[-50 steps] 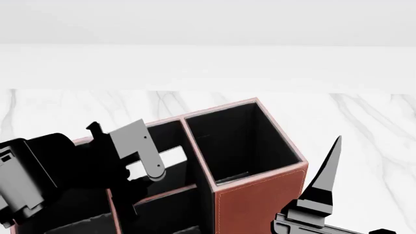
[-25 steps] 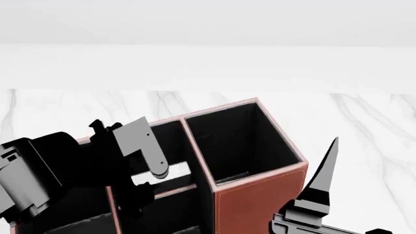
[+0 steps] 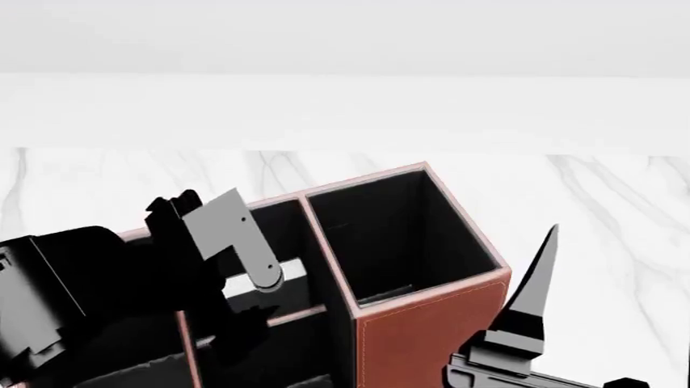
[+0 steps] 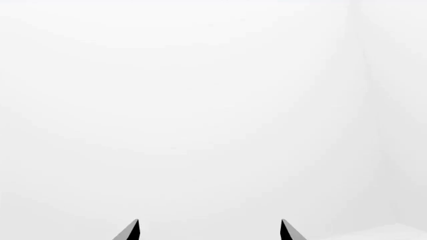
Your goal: Pick up the book and place it in the front compartment of the caddy.
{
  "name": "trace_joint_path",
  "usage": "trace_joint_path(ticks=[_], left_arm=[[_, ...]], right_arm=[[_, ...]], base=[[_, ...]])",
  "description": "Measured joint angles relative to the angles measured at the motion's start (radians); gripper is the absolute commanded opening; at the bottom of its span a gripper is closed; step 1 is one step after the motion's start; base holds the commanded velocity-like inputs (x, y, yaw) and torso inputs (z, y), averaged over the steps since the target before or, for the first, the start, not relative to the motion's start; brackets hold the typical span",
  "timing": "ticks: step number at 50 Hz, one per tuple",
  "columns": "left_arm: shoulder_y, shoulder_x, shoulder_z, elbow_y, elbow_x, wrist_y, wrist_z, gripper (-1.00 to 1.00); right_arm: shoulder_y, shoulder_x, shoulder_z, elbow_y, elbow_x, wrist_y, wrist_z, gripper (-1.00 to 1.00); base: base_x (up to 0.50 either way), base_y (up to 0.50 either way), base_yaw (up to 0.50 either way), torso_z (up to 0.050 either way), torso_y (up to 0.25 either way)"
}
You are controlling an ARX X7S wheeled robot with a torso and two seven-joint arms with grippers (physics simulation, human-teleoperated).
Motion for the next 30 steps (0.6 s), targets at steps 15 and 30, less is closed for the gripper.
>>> trace_joint_path(ticks=[15, 30], left_arm=[[0.058, -0.189, -0.143, 0.384, -0.137, -0.053, -0.304, 1.0], [0.147, -0.388, -0.272, 0.838, -0.131, -0.002, -0.722, 1.0]], right_arm=[[0.018, 0.002, -0.019, -0.021, -0.002, 0.022, 0.008, 1.0], [0.03, 0.008, -0.029, -0.047, 0.0, 0.039, 0.019, 1.0]], base=[[0.0, 0.0, 0.0, 0.0, 0.0], [0.0, 0.0, 0.0, 0.0, 0.0]])
